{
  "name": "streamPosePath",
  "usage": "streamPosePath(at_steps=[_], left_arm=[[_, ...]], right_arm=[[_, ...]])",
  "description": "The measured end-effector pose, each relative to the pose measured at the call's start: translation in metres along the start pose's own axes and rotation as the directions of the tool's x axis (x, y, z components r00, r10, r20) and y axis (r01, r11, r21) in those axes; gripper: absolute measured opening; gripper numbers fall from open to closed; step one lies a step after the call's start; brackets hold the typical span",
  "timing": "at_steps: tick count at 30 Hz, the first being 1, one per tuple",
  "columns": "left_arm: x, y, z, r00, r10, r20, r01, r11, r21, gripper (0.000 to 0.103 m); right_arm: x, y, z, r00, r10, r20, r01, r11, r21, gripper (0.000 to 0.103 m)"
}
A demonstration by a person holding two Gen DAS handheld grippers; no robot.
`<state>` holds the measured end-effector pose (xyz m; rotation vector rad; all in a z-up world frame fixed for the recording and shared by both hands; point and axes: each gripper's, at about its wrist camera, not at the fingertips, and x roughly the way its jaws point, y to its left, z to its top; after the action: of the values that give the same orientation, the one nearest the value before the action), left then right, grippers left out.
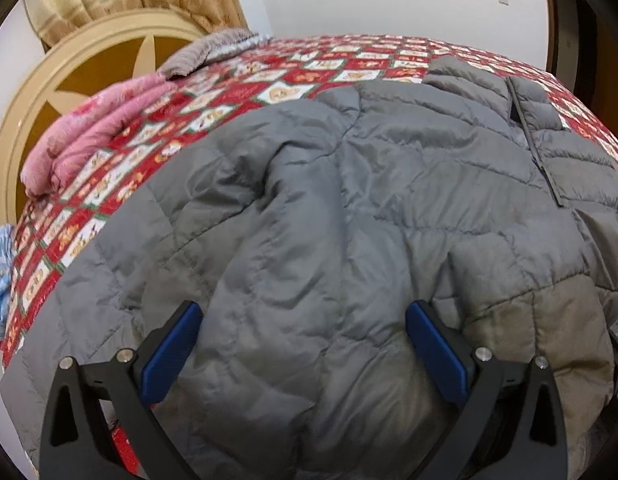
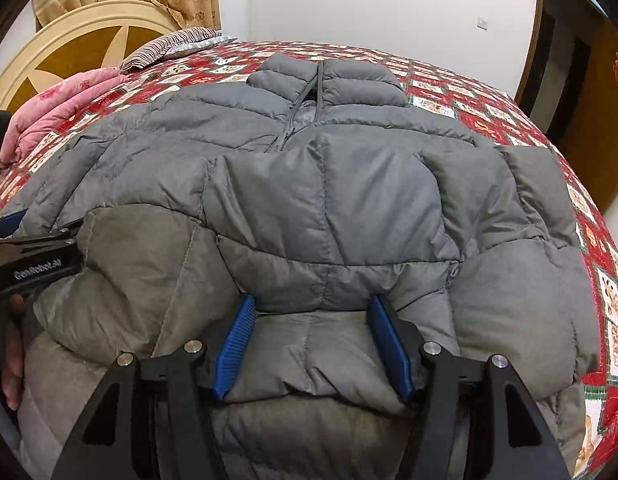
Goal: Fold large clothes
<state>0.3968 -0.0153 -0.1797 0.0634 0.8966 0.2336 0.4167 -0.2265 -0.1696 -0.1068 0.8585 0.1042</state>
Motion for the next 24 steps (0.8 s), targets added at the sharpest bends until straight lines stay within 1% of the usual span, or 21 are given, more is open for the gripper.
streamPosePath(at_steps=[4,7,9,11,13,15,16,17,19,20,24], left_arm=[[-0.012,0.028,-0.002,1.0,0.006,-0.017,-0.006,1.0,-0.01,0.103],[-0.026,0.058,-0.003,1.0,0.026,0.015,-0.025,0.999,-0.025,0.103],[-0.035,0.084,-0.005,0.997,0.072,0.042,-0.07,0.997,-0.038,0.103],[-0.043,0.115,-0.012,0.988,0.139,0.069,-0.135,0.989,-0.061,0.103],[-0.051,0.152,-0.023,0.976,0.207,0.071,-0.2,0.974,-0.103,0.103],[-0.058,0.186,-0.035,0.97,0.236,0.065,-0.223,0.962,-0.159,0.103],[-0.063,0.207,-0.045,0.97,0.239,0.051,-0.225,0.954,-0.197,0.103],[-0.066,0.22,-0.053,0.971,0.234,0.044,-0.219,0.951,-0.219,0.103],[-0.067,0.243,-0.069,0.983,0.182,0.009,-0.174,0.951,-0.254,0.103],[-0.064,0.254,-0.08,0.987,0.157,-0.026,-0.158,0.949,-0.272,0.103],[-0.049,0.269,-0.103,0.992,0.1,-0.077,-0.12,0.935,-0.333,0.102]], right_arm=[[-0.002,0.004,-0.002,1.0,-0.015,0.006,0.015,1.0,-0.009,0.061],[-0.002,0.006,-0.002,1.0,-0.028,0.008,0.028,0.999,-0.018,0.061],[-0.002,0.008,-0.002,0.999,-0.042,0.011,0.042,0.999,-0.025,0.062],[-0.002,0.01,-0.002,0.998,-0.061,0.012,0.061,0.998,-0.03,0.064],[-0.002,0.01,-0.002,0.997,-0.074,0.012,0.075,0.997,-0.031,0.067],[-0.004,0.009,-0.001,0.997,-0.069,0.015,0.069,0.997,-0.025,0.068],[-0.005,0.008,-0.001,0.998,-0.064,0.018,0.064,0.998,-0.019,0.068],[-0.007,0.007,-0.002,0.998,-0.063,0.022,0.064,0.998,-0.011,0.068],[-0.007,0.01,-0.002,0.996,-0.083,0.025,0.084,0.996,-0.019,0.07],[-0.007,0.014,-0.002,0.994,-0.107,0.027,0.108,0.994,-0.035,0.07],[-0.007,0.026,-0.003,0.982,-0.184,0.045,0.188,0.978,-0.092,0.071]])
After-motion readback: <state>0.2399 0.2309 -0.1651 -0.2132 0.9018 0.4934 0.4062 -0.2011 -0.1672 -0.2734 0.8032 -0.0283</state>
